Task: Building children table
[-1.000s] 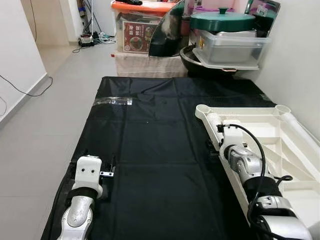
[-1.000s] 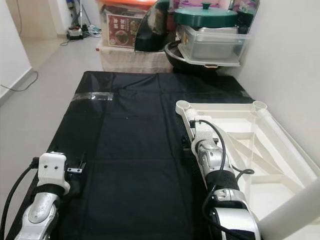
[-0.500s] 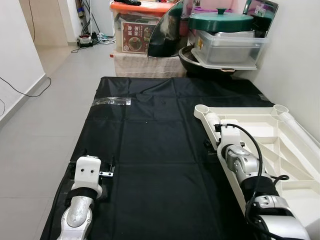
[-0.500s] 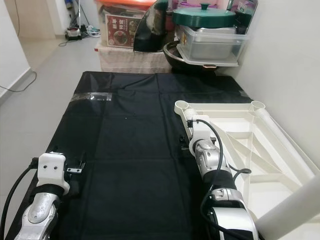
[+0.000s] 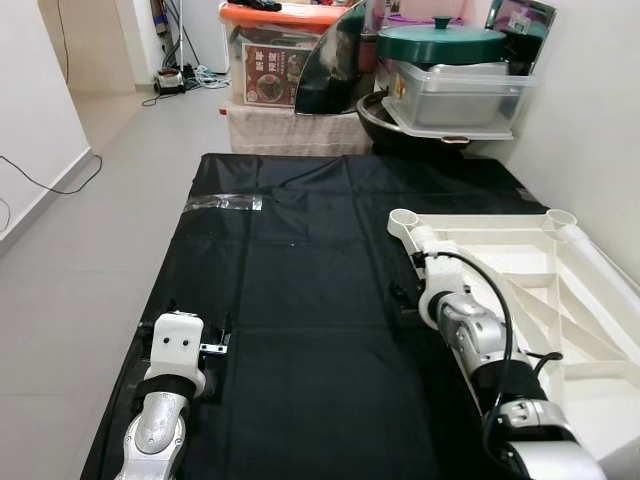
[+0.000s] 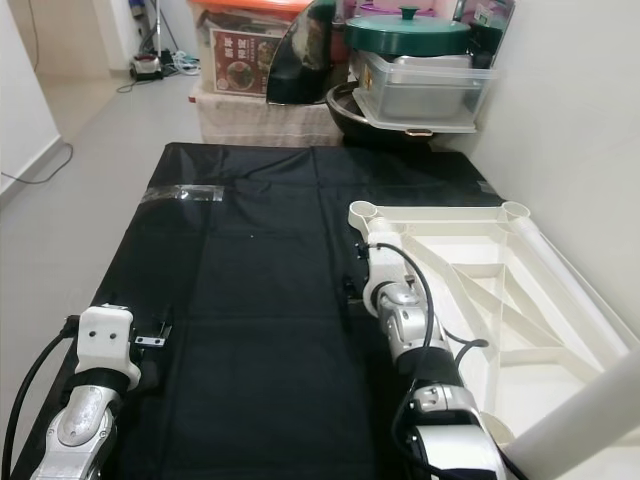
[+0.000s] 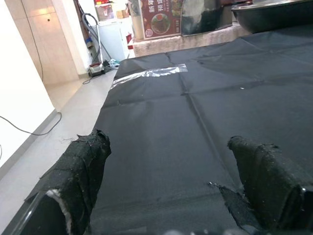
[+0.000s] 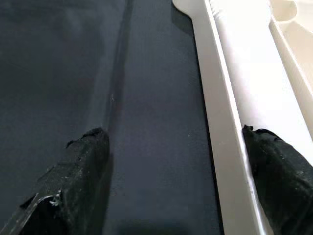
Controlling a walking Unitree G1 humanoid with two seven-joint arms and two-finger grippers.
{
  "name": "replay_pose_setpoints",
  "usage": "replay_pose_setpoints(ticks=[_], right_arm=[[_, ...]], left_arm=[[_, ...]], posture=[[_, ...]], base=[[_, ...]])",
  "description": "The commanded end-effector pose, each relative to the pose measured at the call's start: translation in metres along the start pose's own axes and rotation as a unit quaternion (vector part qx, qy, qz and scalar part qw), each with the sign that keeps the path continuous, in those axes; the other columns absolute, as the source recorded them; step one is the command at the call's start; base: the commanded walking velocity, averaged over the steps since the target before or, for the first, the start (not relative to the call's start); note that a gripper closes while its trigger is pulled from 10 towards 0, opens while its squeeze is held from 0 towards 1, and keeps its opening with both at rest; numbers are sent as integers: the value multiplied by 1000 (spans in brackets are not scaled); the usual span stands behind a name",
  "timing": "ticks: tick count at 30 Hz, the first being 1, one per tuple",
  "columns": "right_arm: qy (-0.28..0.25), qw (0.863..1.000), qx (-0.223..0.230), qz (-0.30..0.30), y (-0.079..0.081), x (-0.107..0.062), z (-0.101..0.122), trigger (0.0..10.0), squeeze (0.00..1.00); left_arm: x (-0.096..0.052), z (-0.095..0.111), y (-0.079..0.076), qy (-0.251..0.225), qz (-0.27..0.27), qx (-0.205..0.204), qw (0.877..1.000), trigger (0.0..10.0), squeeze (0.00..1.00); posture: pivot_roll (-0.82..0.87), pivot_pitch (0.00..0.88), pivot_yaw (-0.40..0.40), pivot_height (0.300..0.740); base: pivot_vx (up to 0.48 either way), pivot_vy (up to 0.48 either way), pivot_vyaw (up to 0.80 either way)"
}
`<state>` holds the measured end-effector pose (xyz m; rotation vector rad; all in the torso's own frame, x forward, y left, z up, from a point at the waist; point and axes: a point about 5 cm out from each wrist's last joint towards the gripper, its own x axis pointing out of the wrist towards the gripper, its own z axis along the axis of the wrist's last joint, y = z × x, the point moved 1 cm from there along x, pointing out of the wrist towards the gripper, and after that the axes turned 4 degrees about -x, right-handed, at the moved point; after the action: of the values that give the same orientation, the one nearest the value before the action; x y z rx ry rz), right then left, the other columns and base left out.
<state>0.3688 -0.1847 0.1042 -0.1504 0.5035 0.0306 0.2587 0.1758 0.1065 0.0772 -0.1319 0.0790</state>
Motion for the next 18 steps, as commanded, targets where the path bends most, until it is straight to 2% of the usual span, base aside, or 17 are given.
replay_pose_setpoints(ticks=[1,4,6,7,9,10,11,12,14,15,17,18], right_arm=[[47,999,2,15,5,1,-17,10000,0],[70,997,12,19,5,1,-25,10000,0],[101,994,42,28,5,1,-34,10000,0],[101,994,42,28,5,1,-34,10000,0],[129,987,85,45,8,1,-41,10000,0],[129,987,85,45,8,1,-41,10000,0],[138,984,101,54,10,0,-43,4784,0],[139,981,113,70,12,0,-44,0,0],[138,980,119,80,13,0,-43,0,0],[123,982,107,96,14,0,-39,0,0],[82,981,60,163,25,-4,-26,0,0],[53,977,13,204,31,-8,-18,0,0]], left_arm=[[2,-1,-2,0,-3,1,1000,10000,0],[1,-1,-2,0,-3,1,1000,10000,0],[1,-2,-2,2,-4,1,1000,10000,0],[1,-2,-2,2,-4,1,1000,10000,0],[0,-3,-2,4,-4,2,1000,10000,0],[0,-3,-2,4,-4,2,1000,10000,0],[0,-3,-2,4,-3,2,1000,10000,0],[0,-3,-2,5,-3,2,1000,10000,0],[0,-3,-2,5,-3,2,1000,10000,0],[0,-3,-2,4,-2,2,1000,10000,0],[0,-3,-1,4,-1,3,1000,10000,0],[0,-3,-1,4,0,3,1000,10000,0]], posture=[[3,0,-85,740],[2,0,-86,740],[1,0,-86,740],[1,0,-86,740],[2,0,-86,740],[2,0,-86,740],[1,0,-87,740],[1,0,-87,740],[2,0,-90,740],[2,0,-90,740],[2,0,-90,740],[1,0,-90,740]], base=[[0,0,0],[0,0,0],[0,0,0],[0,0,0],[0,0,0],[0,0,0],[0,0,0],[0,0,0],[0,0,0],[0,0,0],[0,0,0],[0,0,0]])
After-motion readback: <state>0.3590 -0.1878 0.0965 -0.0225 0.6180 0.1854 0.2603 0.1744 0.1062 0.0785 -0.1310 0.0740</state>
